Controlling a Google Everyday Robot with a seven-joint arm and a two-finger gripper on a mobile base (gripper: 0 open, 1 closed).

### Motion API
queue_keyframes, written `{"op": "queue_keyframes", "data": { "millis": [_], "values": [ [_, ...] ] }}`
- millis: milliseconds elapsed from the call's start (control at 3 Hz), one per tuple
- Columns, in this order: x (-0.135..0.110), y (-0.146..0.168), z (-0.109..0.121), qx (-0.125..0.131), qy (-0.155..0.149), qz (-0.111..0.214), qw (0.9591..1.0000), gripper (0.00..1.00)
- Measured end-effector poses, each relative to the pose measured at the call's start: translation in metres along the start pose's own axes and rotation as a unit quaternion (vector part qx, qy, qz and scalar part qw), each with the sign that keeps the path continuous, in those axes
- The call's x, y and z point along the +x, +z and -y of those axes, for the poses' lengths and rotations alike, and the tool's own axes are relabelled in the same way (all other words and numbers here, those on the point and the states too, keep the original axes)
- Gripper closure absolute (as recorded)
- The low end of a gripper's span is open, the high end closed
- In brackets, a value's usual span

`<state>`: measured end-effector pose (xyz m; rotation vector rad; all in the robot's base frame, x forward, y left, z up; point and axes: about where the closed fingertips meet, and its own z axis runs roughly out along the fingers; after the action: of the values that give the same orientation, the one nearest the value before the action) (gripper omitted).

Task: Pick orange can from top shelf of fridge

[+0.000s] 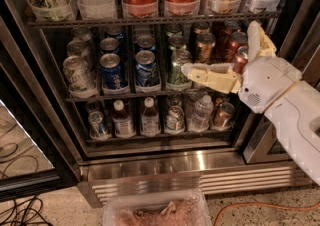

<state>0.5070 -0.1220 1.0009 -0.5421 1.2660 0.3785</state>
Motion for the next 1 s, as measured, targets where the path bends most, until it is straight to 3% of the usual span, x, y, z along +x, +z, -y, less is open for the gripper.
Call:
{"op": "queue_keyframes", "data": {
  "millis": [333, 1000],
  "values": [
    [-0.0021, 0.0101, -0.0067, 0.002, -0.027, 0.0, 0.9996, 0.0],
    [-0.0083, 0.016, -0.0035, 0.013, -0.036, 0.006, 0.9992, 0.0]
  ]
}}
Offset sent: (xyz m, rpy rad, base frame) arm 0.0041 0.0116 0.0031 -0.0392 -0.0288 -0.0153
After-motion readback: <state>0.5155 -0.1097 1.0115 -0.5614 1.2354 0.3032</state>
